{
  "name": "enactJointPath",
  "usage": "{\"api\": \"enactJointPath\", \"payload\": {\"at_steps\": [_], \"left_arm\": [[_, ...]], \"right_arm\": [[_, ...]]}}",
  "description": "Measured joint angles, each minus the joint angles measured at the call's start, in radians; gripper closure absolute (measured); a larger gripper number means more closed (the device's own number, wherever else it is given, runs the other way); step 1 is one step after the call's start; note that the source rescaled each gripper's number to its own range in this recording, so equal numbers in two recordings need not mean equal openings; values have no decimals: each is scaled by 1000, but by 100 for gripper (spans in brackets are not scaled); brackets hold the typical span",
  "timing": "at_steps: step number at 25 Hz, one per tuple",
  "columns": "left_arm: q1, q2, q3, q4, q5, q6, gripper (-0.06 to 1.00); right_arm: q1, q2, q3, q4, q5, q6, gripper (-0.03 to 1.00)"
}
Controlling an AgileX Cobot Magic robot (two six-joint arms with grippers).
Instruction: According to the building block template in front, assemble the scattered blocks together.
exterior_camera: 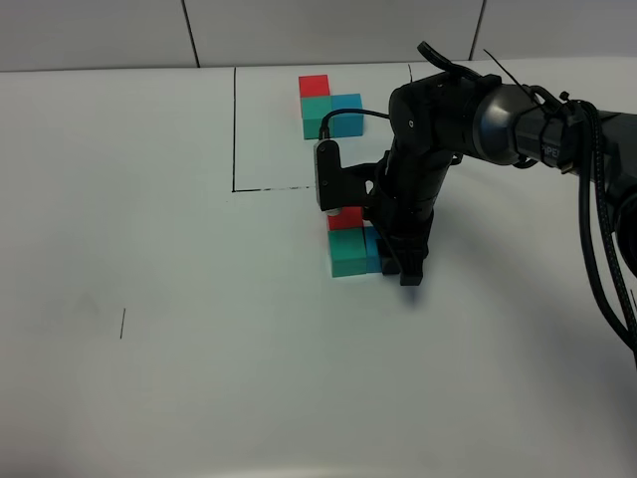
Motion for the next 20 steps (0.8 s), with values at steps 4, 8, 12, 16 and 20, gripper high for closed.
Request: {"api": "enactJointPath", "payload": {"at_steps": [4, 8, 12, 16, 20], "left_arm": [[0, 0, 0, 0, 0, 0, 73], [0, 0, 0, 0, 0, 0, 73], [0, 0, 0, 0, 0, 0, 73], [0, 0, 0, 0, 0, 0, 73], [0, 0, 0, 0, 0, 0, 73]], "right_arm": [[0, 9, 0, 0, -9, 0, 54], [-9, 6, 0, 0, -10, 1, 19], [-20, -37, 0, -10, -5, 23, 11], [-77, -96, 0, -16, -2, 108, 10], [-202, -122, 0, 18, -31, 272, 10]]}}
